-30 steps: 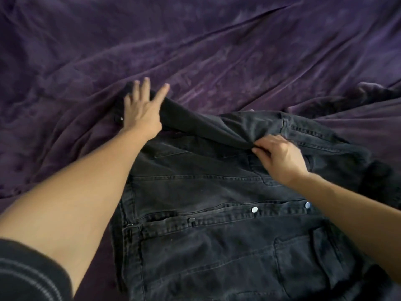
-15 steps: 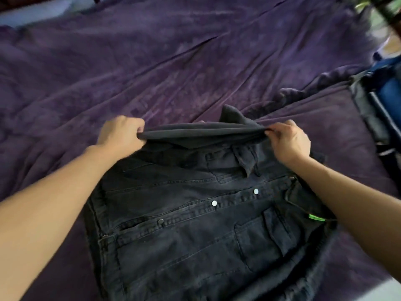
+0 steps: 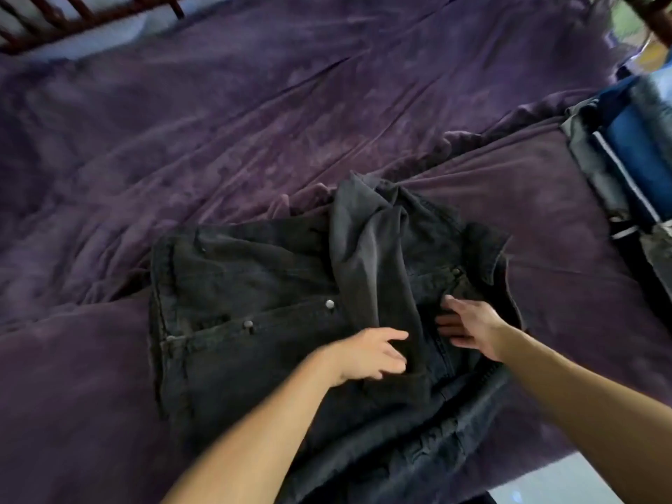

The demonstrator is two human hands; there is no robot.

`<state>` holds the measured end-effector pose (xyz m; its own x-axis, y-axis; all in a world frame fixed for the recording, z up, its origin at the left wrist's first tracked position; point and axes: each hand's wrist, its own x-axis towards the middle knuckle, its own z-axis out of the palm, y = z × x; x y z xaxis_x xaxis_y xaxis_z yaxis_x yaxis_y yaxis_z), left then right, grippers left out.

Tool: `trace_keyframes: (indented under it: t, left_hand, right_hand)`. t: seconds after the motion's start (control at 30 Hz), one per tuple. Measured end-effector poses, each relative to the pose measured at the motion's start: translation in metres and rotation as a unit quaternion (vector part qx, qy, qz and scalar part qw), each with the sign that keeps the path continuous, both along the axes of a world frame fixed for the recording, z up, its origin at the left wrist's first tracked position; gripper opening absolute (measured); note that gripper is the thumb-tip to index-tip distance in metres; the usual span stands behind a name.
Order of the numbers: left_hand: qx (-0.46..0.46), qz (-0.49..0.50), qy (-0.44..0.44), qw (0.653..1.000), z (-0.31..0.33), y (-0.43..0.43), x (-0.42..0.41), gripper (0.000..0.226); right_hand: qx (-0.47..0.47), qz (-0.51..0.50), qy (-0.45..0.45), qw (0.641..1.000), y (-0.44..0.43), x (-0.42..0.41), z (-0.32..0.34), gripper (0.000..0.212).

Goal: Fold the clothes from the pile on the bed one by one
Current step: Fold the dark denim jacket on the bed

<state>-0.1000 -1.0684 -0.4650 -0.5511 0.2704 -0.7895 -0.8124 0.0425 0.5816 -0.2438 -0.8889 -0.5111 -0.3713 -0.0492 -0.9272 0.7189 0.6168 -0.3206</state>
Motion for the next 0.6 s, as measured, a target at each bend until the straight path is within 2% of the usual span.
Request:
trace_keyframes:
  t: [0.03, 0.07, 0.1, 0.13, 0.2, 0.23, 0.27, 0.3, 0.33, 0.37, 0.4, 0.47, 0.5, 0.53, 0.6]
  left_hand:
    - [-0.015, 0.036, -0.004, 0.999, -0.011, 0.003, -0.008, 0.045]
    - [-0.069, 0.104, -0.001, 0.992, -0.021, 0.000, -0.018, 0.036]
    - [-0.161, 0.182, 0.001, 0.970, -0.033, -0.011, -0.029, 0.027]
    - [-0.264, 0.246, 0.005, 0.933, -0.039, -0.022, -0.040, 0.022]
    - [-0.427, 0.296, 0.017, 0.854, -0.049, -0.053, -0.060, 0.015]
    - [-0.455, 0.313, 0.016, 0.834, -0.050, -0.064, -0.072, 0.028]
    - [-0.432, 0.341, 0.005, 0.835, -0.055, -0.075, -0.085, 0.045]
    - [-0.380, 0.370, -0.010, 0.847, -0.058, -0.081, -0.098, 0.058]
    - [-0.331, 0.382, -0.027, 0.862, -0.067, -0.086, -0.110, 0.065]
    - [-0.309, 0.383, -0.033, 0.870, -0.072, -0.087, -0.121, 0.064]
    - [-0.321, 0.383, -0.024, 0.866, -0.084, -0.088, -0.130, 0.057]
    - [-0.385, 0.412, -0.009, 0.826, -0.101, -0.084, -0.140, 0.033]
    - [-0.411, 0.426, -0.015, 0.806, -0.105, -0.080, -0.139, 0.030]
    - [-0.441, 0.423, -0.023, 0.791, -0.108, -0.074, -0.135, 0.033]
    - [-0.515, 0.372, -0.020, 0.772, -0.104, -0.052, -0.109, 0.036]
  right_hand:
    - [0.000, 0.030, -0.019, 0.999, 0.010, 0.001, -0.001, 0.048]
    - [-0.001, 0.059, -0.034, 0.998, 0.020, 0.002, -0.003, 0.052]
    - [-0.007, 0.081, -0.044, 0.996, 0.026, 0.004, -0.004, 0.055]
    - [-0.011, 0.104, -0.046, 0.993, 0.030, 0.009, -0.004, 0.058]
    - [-0.030, 0.141, -0.034, 0.989, 0.030, 0.020, -0.009, 0.064]
    - [-0.032, 0.159, -0.016, 0.987, 0.029, 0.028, -0.015, 0.073]
    - [-0.026, 0.180, 0.008, 0.983, 0.028, 0.035, -0.023, 0.082]
    - [-0.020, 0.199, 0.032, 0.979, 0.029, 0.041, -0.034, 0.079]
    - [-0.012, 0.216, 0.053, 0.975, 0.030, 0.045, -0.044, 0.061]
    - [-0.009, 0.224, 0.070, 0.972, 0.031, 0.048, -0.052, 0.032]
    - [-0.018, 0.229, 0.077, 0.970, 0.034, 0.048, -0.057, 0.021]
    - [-0.038, 0.248, 0.097, 0.963, 0.045, 0.045, -0.067, 0.040]
    - [-0.030, 0.262, 0.118, 0.957, 0.052, 0.042, -0.069, 0.040]
    - [-0.013, 0.279, 0.140, 0.950, 0.060, 0.038, -0.068, 0.034]
    - [0.028, 0.325, 0.167, 0.930, 0.079, 0.030, -0.064, 0.009]
